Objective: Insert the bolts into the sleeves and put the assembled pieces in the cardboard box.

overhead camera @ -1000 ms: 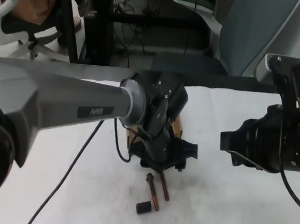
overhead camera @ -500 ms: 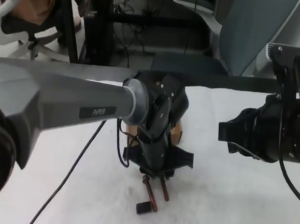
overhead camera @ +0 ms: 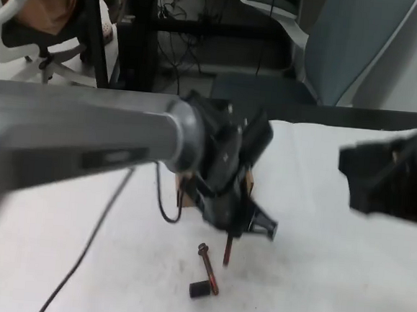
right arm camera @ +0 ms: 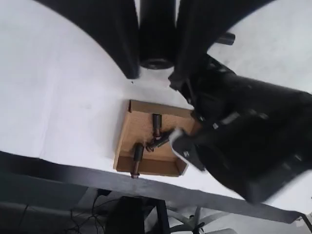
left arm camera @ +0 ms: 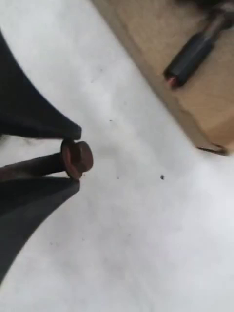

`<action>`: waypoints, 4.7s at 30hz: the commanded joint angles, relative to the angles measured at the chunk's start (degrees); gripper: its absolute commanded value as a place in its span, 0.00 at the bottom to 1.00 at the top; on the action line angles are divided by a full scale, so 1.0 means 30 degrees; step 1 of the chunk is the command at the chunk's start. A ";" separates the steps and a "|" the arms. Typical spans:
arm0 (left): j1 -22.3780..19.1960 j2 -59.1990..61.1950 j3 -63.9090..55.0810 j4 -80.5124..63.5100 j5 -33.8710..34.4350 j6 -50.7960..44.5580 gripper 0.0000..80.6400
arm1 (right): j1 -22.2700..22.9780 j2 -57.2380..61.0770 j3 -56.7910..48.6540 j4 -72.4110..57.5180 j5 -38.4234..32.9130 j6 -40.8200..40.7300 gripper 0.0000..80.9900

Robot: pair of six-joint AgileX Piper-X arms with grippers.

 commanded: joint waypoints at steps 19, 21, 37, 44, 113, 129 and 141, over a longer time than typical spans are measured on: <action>-0.0134 -1.4125 1.5272 -2.1952 0.4289 0.0840 0.02 | 0.8061 -0.2010 0.9914 -1.2489 0.4478 -0.0312 0.01; -0.0246 -1.4125 1.5690 -2.2487 0.4287 0.0882 0.02 | 0.8376 -0.0955 1.0068 -1.3835 0.4478 -0.0911 0.01; -0.1429 -1.4125 1.5995 -2.2597 0.4197 0.1721 0.02 | 0.8558 0.6236 1.0066 -2.5720 0.4176 -0.4696 0.01; -0.1429 -1.4125 1.6043 -2.2480 0.4114 0.2297 0.02 | 0.8558 0.6231 1.0066 -2.6550 0.4111 -0.5639 0.01; 0.0089 -0.6838 1.2057 -0.6766 0.4764 0.6917 0.79 | 0.0738 0.6323 0.2033 -1.3701 0.0036 -0.3116 0.01; 0.2375 -0.4111 0.6630 -0.1460 0.4267 1.4649 0.79 | -0.1420 1.1532 -0.3108 -0.9230 -0.3733 -0.2150 0.01; 0.2375 -0.4059 0.6614 -0.1460 0.5396 1.5921 0.76 | -0.3153 1.9881 -0.9968 -0.8601 -0.7141 -0.2554 0.01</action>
